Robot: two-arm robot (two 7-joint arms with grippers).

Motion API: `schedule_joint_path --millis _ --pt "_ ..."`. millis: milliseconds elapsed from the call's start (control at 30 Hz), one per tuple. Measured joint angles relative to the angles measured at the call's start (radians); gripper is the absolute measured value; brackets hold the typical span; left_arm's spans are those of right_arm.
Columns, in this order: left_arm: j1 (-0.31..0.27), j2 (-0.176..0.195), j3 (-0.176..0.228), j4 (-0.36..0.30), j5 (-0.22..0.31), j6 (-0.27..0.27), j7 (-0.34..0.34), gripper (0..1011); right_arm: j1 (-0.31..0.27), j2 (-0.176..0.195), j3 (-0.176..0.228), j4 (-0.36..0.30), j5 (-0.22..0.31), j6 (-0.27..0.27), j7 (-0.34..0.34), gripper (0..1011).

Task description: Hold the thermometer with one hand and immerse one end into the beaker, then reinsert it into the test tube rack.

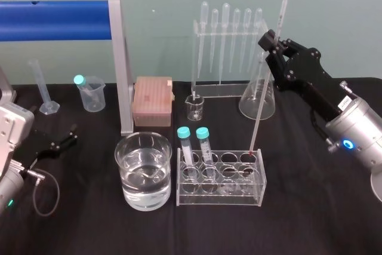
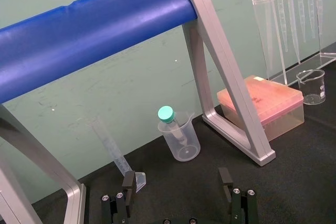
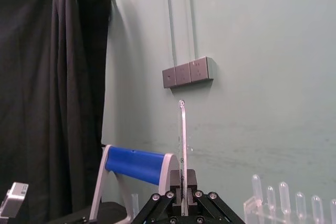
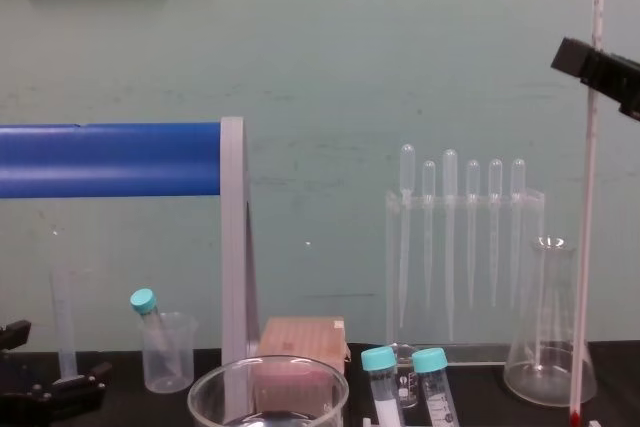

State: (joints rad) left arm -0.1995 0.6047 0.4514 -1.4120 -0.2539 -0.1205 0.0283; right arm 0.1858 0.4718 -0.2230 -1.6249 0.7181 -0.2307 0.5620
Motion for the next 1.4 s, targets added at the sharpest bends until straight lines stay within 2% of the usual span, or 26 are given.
schedule_joint_path --millis 333,633,1400 --pt "0.0 0.0 0.0 0.0 0.0 0.0 0.0 1008 0.011 -0.007 -0.009 0.045 -0.003 0.005 0.024 57" --pt "0.0 0.0 0.0 0.0 0.0 0.0 0.0 1008 0.039 -0.012 -0.036 0.11 0.004 0.007 0.067 57" --pt "0.0 0.0 0.0 0.0 0.0 0.0 0.0 1008 0.052 -0.005 -0.068 0.17 0.004 0.042 0.075 56"
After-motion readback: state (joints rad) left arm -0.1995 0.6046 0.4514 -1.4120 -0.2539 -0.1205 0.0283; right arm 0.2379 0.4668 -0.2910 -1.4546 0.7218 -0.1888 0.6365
